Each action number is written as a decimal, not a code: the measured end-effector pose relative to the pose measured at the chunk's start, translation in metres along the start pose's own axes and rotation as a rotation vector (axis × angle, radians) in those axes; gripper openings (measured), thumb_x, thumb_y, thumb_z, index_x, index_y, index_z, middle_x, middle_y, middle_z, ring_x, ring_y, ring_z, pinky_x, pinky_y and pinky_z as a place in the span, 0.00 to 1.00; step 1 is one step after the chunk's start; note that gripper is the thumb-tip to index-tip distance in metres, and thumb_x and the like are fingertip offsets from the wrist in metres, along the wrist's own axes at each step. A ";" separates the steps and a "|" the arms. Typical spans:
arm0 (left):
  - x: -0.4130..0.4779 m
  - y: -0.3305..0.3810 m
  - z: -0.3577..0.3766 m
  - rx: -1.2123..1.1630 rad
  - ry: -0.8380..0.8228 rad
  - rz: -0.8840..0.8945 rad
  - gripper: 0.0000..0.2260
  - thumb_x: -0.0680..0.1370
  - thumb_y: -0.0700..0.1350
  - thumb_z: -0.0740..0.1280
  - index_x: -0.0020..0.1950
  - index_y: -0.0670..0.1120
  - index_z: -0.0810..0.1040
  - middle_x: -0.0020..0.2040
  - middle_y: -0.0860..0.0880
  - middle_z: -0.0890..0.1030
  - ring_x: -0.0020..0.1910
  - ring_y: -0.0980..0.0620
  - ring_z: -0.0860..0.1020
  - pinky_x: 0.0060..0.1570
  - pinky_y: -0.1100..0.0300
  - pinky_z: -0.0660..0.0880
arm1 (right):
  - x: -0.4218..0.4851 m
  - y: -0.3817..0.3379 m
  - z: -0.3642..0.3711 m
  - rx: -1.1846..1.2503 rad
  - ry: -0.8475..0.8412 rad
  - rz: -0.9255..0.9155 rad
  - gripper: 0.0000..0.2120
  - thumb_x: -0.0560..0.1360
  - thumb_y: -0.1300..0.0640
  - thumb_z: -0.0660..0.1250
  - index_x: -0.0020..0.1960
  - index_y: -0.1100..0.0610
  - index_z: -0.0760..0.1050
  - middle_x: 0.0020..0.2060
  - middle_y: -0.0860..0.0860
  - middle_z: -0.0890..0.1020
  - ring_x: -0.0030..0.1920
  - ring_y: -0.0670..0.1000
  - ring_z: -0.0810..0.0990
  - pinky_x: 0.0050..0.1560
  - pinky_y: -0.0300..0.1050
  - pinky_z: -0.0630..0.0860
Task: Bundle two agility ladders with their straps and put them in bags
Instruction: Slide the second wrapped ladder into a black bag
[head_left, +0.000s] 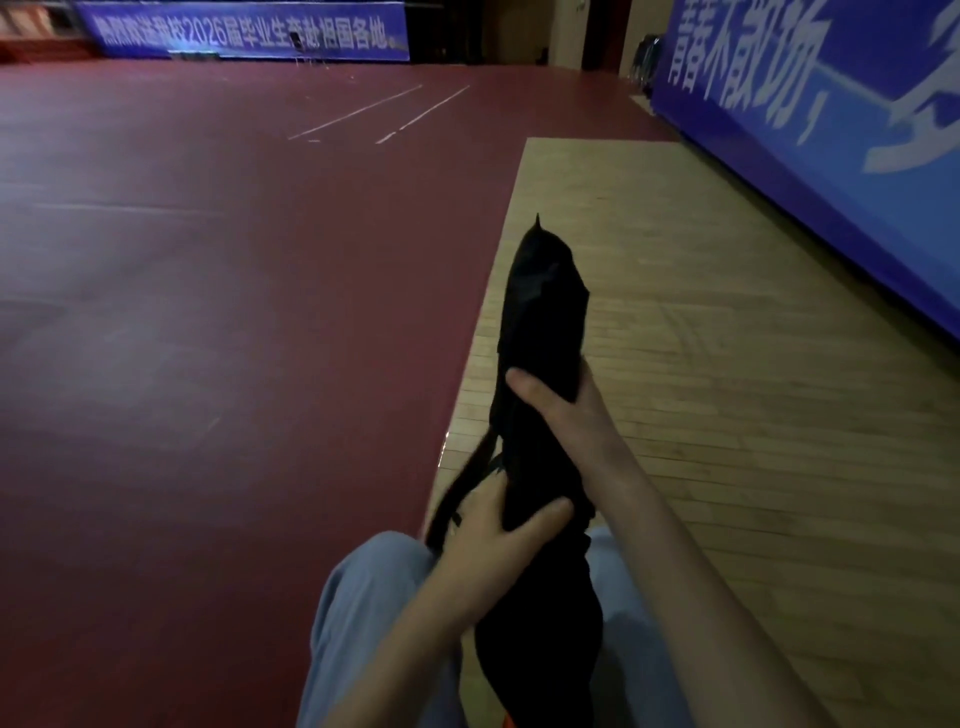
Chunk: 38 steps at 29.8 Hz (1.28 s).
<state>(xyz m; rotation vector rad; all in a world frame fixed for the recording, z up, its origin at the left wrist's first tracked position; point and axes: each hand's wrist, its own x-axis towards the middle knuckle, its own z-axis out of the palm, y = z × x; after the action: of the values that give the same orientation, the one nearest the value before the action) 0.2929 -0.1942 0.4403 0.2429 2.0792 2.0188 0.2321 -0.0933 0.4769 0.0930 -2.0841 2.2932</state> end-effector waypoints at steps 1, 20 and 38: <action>0.006 0.005 -0.007 -0.048 0.011 -0.007 0.16 0.67 0.55 0.71 0.52 0.59 0.73 0.51 0.55 0.81 0.49 0.61 0.81 0.49 0.66 0.76 | -0.007 0.010 0.001 0.017 -0.001 0.011 0.13 0.72 0.57 0.70 0.52 0.46 0.69 0.50 0.50 0.80 0.48 0.48 0.80 0.50 0.43 0.78; 0.076 0.099 -0.041 -0.263 0.497 0.087 0.03 0.73 0.36 0.68 0.40 0.43 0.76 0.36 0.46 0.79 0.32 0.51 0.79 0.32 0.59 0.78 | -0.029 0.078 -0.034 0.072 -0.119 0.406 0.15 0.79 0.42 0.51 0.53 0.46 0.73 0.54 0.47 0.79 0.52 0.43 0.77 0.54 0.41 0.72; 0.081 0.171 -0.078 -0.316 0.558 0.241 0.06 0.73 0.38 0.67 0.48 0.38 0.76 0.36 0.45 0.78 0.29 0.53 0.79 0.29 0.62 0.76 | -0.039 0.170 -0.049 -0.525 -0.165 0.620 0.05 0.69 0.58 0.68 0.35 0.53 0.75 0.35 0.51 0.80 0.35 0.43 0.77 0.43 0.40 0.78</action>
<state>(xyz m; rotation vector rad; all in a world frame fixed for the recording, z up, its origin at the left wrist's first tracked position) 0.1859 -0.2409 0.6090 -0.1560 2.0389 2.7779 0.2585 -0.0609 0.3003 -0.4548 -3.0684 1.9178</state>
